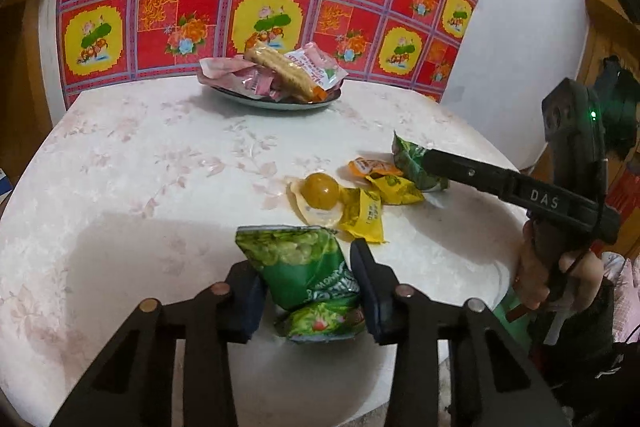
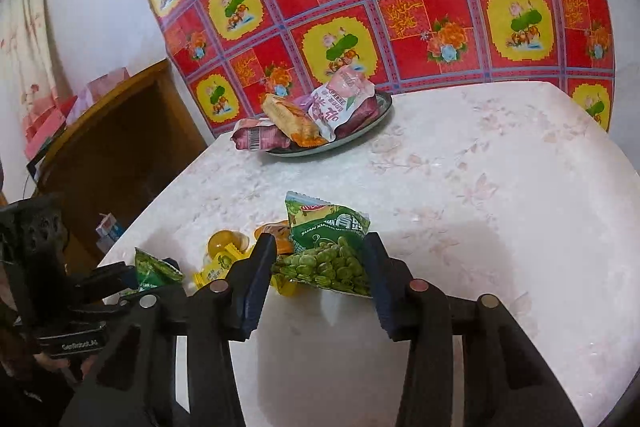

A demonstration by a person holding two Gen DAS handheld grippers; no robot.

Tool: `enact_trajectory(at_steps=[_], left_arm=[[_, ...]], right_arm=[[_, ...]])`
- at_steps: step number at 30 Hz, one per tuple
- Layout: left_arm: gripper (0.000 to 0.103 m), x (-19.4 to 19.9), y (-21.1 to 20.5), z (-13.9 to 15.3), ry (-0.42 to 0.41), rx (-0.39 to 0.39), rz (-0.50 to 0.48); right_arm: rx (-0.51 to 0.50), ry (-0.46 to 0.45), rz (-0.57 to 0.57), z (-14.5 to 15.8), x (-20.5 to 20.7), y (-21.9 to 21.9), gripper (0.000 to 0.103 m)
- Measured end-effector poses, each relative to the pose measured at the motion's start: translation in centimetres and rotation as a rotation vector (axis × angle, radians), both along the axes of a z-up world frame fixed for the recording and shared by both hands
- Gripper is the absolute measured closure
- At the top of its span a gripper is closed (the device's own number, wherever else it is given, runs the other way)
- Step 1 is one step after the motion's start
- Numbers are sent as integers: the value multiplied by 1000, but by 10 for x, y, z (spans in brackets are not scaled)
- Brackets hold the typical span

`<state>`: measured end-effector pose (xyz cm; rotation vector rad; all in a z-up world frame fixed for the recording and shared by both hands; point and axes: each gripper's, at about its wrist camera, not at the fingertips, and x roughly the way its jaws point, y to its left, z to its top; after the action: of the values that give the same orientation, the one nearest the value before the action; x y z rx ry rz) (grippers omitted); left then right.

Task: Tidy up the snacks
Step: 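Grasp a green snack bag with the left tool while the right tool grasps another green bag, then carry both green snack bags over the plate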

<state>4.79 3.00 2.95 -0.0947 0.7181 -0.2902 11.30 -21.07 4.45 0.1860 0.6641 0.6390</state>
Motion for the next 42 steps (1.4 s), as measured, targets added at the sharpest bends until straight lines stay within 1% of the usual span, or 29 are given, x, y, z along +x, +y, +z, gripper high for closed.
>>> enact_trajectory(at_steps=[3,7,11,14,15,18,19,22,23,24,25,28,30,32,33,35,36,37,38,40,41,42], left_arm=[[62,3,0,1,0,16,16],[62,5,1,1,0,12,20],[62,7,4,0,1,-4,22],[61,6,2,0,-5,4,25],[61,6,2,0,-6,1,28],[61,5,0,-1,-13,9,31],[61,5,0,-1,-15,12,32],[61,5,0,-1,-18,9,33],[61,4,1,-1,-20,7,32],[61,4,1,-1,-23,7,31],[61,4,1,-2,-27,7,30],[61,3,0,-2,-38,19,26],[61,2,0,-2,-41,20,26],[61,2,0,-3,-46,18,27],[61,1,0,-3,-50,23,30],[61,0,-2,-2,-54,36,41],[61,-1,-2,-2,-56,40,45],[61,-2,-2,-2,-59,41,50],[61,-3,-1,-2,-62,41,53],[62,-6,1,-2,-70,41,62],[62,-7,2,-2,-70,42,65],[62,-8,3,-2,-71,47,67]], right_arm=[[-34,-27,1,1,-7,4,62],[-99,-49,-18,5,-20,6,63],[-216,-98,-59,8,-35,8,63],[-239,-105,-71,7,-39,8,63],[-236,-97,-77,6,-37,8,62],[-175,-58,-104,5,-28,2,62],[-175,-36,-117,4,-23,2,62],[-186,-13,-131,2,-13,4,51],[-184,11,-121,0,-7,5,43],[-164,39,-101,-2,-2,4,38],[-129,46,-88,-1,2,2,37],[-73,104,-60,-1,14,-1,32],[-65,126,-60,0,19,0,32],[-117,125,-64,1,19,7,32],[-174,111,-61,1,18,15,32],[-333,68,-55,0,13,36,32],[-394,49,-64,-1,10,44,31],[-432,29,-81,-2,6,48,30],[-415,37,-102,-3,5,46,30],[-381,38,-100,-3,7,41,30],[-376,32,-92,-3,9,40,34],[-369,23,-91,-3,9,37,50]])
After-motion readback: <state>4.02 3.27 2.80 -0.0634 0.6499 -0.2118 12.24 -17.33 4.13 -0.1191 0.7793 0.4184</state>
